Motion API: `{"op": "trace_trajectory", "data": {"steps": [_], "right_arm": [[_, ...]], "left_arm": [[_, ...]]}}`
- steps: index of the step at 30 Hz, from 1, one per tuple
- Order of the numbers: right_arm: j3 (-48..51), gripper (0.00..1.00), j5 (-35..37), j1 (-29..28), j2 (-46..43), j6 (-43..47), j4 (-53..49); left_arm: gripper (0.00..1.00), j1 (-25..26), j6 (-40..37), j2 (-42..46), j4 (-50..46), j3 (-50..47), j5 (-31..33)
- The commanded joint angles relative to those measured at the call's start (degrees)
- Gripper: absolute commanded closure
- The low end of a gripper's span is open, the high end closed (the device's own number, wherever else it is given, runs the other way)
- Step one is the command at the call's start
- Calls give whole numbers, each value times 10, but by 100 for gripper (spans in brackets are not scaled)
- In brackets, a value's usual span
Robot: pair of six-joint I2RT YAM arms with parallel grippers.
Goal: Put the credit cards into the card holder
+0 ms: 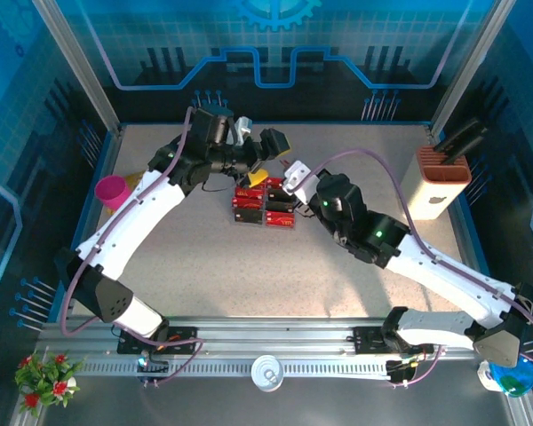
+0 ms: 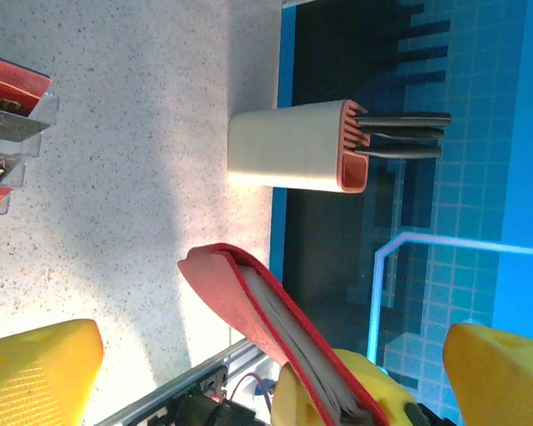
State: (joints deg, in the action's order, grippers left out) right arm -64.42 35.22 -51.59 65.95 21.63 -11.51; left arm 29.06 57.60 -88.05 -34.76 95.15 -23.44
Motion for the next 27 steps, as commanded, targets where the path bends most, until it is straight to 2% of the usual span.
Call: {"op": "trace_trajectory", "data": {"steps": [1, 6, 9, 15, 20, 23, 27], "right_arm": [[-2, 100, 50, -22, 20, 51, 86], [-10, 100, 60, -44, 44, 79, 113], [-11, 100, 69, -52, 53, 82, 122], [-9, 100, 82, -61, 56, 79, 130], [-10, 100, 84, -64, 60, 82, 133], [-12, 99, 85, -65, 63, 82, 134], [-15, 66, 91, -56, 50, 57, 121]], "left_arm": [[1, 3, 9, -5, -7, 16, -32], [1, 1, 7, -17, 6, 11, -45], [9, -4, 3, -21, 12, 10, -56], [40, -16, 5, -17, 31, -15, -77], [61, -22, 10, -12, 51, -32, -81], [79, -23, 10, -13, 62, -37, -83], [99, -28, 9, -10, 82, -47, -83]]}}
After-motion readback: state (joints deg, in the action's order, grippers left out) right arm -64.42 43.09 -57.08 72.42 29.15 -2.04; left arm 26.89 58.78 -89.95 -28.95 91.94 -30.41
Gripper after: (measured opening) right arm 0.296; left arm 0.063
